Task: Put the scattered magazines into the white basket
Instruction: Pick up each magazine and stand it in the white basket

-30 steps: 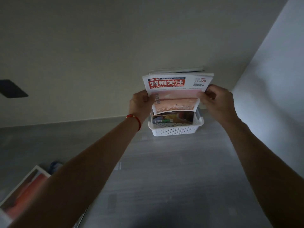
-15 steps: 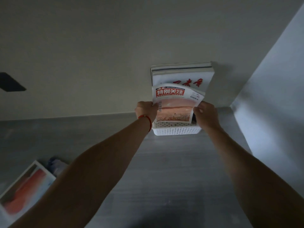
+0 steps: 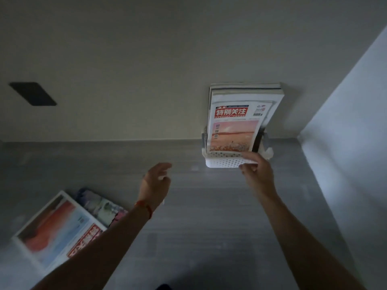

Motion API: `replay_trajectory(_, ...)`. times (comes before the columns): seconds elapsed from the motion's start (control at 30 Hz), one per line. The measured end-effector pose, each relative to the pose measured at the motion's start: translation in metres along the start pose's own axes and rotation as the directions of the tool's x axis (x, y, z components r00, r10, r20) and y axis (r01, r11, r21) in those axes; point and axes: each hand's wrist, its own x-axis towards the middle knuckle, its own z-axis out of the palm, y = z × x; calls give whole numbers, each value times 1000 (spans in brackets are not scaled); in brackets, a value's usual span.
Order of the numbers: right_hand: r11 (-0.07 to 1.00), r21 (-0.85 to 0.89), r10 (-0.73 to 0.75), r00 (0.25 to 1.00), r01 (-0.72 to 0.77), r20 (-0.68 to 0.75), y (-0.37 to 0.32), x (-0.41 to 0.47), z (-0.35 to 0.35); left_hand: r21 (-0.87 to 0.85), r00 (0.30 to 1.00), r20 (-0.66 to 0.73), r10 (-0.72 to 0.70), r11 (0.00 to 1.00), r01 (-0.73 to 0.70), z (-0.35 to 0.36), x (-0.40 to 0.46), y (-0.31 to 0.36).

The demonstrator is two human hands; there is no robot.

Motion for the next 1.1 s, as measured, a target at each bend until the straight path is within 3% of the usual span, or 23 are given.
replay_trajectory(0.1, 998, 27, 59, 997, -60, 46, 4, -50, 45, 163, 1000, -11, -17, 986, 19, -49, -48, -58)
replay_trajectory(0.2, 998, -5, 62, 982, -63, 181, 1, -101, 103, 284, 1000, -20, -21, 959, 26, -96, -79, -109)
replay_trajectory(0.3, 992, -116, -8, 928, 55, 372, -11, -146, 161, 405, 996, 86, -22, 914, -15, -143, -89, -153)
replay_trajectory(0.4, 972, -171, -37, 818, 164, 574, -30, -185, 217, 629, 970, 219, -109, 776, -55, -178, -84, -193)
replay_trajectory(0.47, 960, -199, -21, 761, 196, 648, -43, -205, 250, 739, 930, 335, -154, 656, -157, -193, -75, -216)
replay_trajectory(0.57, 954, -238, 28, 741, 179, 671, -54, -228, 285, 793, 857, 497, -139, 473, -384, -202, -63, -230)
replay_trajectory(0.77, 946, -312, 111, 810, 92, 575, -50, -255, 301, 740, 766, 643, -27, 282, -611, -207, -22, -222)
replay_trajectory(0.9, 951, -309, 177, 835, -10, 521, -45, -263, 297, 653, 722, 674, 157, 331, -681, -215, -10, -209)
replay_trajectory(1.0, 951, -290, 233, 855, -103, 464, -38, -266, 290, 528, 684, 572, 453, 435, -729, -228, -5, -198)
replay_trajectory(1.03, 952, -261, 262, 865, -160, 427, -36, -266, 287, 472, 701, 503, 506, 519, -713, -233, -2, -193)
replay_trajectory(1.1, 940, -120, 341, 857, -320, 387, -34, -262, 279, 306, 800, 386, 460, 754, -581, -239, 2, -175)
